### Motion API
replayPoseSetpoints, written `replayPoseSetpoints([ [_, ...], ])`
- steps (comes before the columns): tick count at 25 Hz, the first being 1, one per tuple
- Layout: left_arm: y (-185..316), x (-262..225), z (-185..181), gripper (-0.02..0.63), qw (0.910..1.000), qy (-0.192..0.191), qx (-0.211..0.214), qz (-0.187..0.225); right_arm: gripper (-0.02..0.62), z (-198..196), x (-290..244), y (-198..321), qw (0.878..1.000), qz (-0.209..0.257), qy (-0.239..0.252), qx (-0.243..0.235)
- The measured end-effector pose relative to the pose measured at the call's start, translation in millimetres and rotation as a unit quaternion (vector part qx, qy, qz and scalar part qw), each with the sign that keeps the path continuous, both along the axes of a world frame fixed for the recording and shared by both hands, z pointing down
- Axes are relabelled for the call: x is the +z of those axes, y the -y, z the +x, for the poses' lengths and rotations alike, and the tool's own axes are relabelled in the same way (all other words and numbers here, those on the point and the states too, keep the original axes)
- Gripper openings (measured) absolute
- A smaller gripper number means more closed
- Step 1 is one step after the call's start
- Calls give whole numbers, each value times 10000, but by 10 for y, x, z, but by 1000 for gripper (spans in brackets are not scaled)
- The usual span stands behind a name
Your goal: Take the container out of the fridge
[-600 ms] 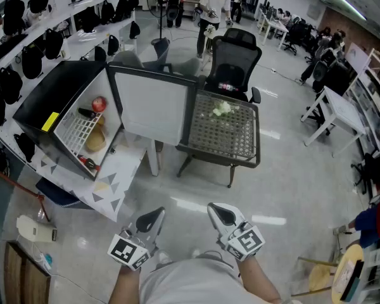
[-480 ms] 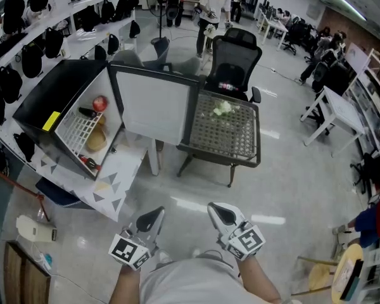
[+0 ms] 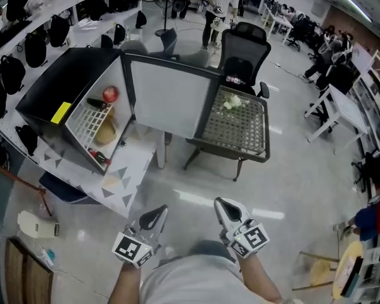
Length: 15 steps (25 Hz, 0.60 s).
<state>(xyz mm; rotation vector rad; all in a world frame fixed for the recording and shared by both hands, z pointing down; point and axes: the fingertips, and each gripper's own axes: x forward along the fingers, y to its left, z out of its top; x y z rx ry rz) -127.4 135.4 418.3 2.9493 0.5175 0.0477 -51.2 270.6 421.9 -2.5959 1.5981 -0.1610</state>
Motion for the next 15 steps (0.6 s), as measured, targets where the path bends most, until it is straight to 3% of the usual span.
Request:
replayPoseSetpoints([
  [8, 283, 174, 192, 8, 9996, 200, -150, -120, 3, 201, 142, 326, 9997, -71, 107, -208],
  [15, 518, 266, 867, 8, 9987, 264, -425, -15, 3, 922, 267, 561, 9988, -96, 108, -462],
])
